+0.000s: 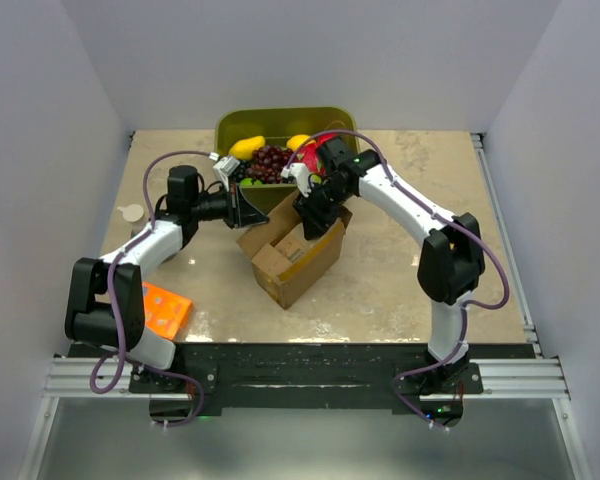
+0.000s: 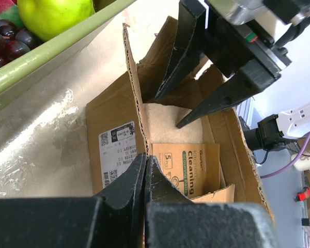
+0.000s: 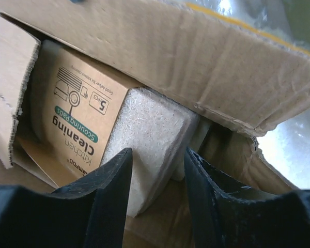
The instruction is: Unpack the express box
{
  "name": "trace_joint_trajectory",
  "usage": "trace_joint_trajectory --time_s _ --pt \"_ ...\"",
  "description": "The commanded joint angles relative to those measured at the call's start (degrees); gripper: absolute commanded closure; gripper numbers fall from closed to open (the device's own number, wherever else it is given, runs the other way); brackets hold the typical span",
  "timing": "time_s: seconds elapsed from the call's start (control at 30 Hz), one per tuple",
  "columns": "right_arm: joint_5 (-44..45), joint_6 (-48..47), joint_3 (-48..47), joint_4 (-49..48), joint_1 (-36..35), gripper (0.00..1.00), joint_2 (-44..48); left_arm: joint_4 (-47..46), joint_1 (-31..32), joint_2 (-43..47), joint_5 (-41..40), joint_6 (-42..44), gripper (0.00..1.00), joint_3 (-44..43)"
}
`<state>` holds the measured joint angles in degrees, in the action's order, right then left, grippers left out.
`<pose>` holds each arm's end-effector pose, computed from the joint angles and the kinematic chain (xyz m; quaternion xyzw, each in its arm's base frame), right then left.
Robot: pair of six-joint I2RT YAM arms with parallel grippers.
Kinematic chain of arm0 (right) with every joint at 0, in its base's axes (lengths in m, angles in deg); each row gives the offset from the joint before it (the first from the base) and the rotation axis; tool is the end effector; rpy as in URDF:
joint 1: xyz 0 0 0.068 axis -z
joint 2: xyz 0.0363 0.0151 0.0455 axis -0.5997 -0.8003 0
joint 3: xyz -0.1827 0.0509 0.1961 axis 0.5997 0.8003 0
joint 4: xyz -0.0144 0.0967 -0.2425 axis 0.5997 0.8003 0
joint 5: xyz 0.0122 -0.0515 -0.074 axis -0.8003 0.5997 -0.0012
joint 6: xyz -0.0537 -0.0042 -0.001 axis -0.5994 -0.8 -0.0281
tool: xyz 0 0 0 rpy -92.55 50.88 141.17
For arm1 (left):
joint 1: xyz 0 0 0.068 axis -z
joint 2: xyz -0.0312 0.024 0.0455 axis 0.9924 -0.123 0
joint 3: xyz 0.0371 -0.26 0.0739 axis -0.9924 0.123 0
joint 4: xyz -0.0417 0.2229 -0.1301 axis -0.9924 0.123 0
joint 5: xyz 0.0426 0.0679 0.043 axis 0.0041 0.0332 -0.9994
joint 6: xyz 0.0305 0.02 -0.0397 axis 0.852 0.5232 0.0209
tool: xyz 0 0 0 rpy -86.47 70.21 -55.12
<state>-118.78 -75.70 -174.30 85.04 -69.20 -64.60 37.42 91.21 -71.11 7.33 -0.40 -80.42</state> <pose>0.3427 0.2382 0.2785 -0.5006 0.8007 0.2689 0.1895 0.3174 -0.0769 0.2430 0.1711 0.7651 -0.5209 0.3376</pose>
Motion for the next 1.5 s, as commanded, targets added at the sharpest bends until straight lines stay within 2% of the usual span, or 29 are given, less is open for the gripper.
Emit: trace_joint_trajectory --time_s 0.0,0.03,0.23,0.4,0.5,0.67,0.77,0.87,1.0,1.07,1.1,1.17,1.3,1.47 --pt "-0.09 -0.36 -0.05 1.56 -0.34 0.55 0.34 -1.77 -0.19 0.98 0.1 1.08 1.0 -1.47" --pt "-1.5 -1.32 0.73 1.64 -0.34 0.66 -0.01 -1.77 -0.19 0.98 0.1 1.17 1.0 -1.56" --pt "-10.21 -2.64 -1.26 1.64 -0.34 0.99 0.24 -1.34 -0.19 0.8 -0.25 1.78 1.0 -1.47" --pt "-8.29 -4.76 -6.72 2.88 0.1 1.0 5.42 -0.9 -0.1 0.71 -0.6 2.31 1.0 -1.47" --pt "-4.34 -1.16 -6.47 -3.78 0.1 1.0 11.4 -0.46 -0.19 0.71 -0.6 2.66 1.0 -1.47" --pt "1.55 1.83 -7.87 -6.35 1.68 1.0 17.81 1.21 -0.19 0.63 -0.69 3.98 1.0 -2.09" --pt "4.37 4.55 -7.96 -7.67 5.19 1.0 20.02 2.62 -0.19 0.8 -0.95 5.12 1.0 -2.26" --pt "6.13 7.36 -7.0 -8.81 12.65 1.0 22.92 3.5 -0.19 0.89 -1.04 5.74 1.0 -2.18" --pt "5.7 13.6 -2.79 -12.14 28.35 1.0 25.99 4.03 -0.19 0.71 -0.86 6.09 1.0 -2.26" --pt "5.87 17.9 -0.76 -13.73 32.26 1.0 26.53 4.11 -0.19 0.54 -0.6 6.09 1.0 -2.44" --pt "6.83 19.48 1.42 -15.48 37.06 1.0 26.79 4.03 -0.27 0.54 -0.51 6.09 1.0 -2.44" --pt "12.53 23.62 3.89 -17.59 39.56 1.0 26.97 4.03 -0.19 0.45 -0.25 6.01 1.0 -2.44" --pt "14.65 24.42 10.13 -22.86 41.24 1.0 24.51 3.85 -0.19 0.36 0.36 6.0 1.0 -2.53" --pt "12.11 25.83 11.03 -25.34 41.24 1.0 16.62 4.11 -0.19 0.27 1.68 6.44 1.0 -3.23"
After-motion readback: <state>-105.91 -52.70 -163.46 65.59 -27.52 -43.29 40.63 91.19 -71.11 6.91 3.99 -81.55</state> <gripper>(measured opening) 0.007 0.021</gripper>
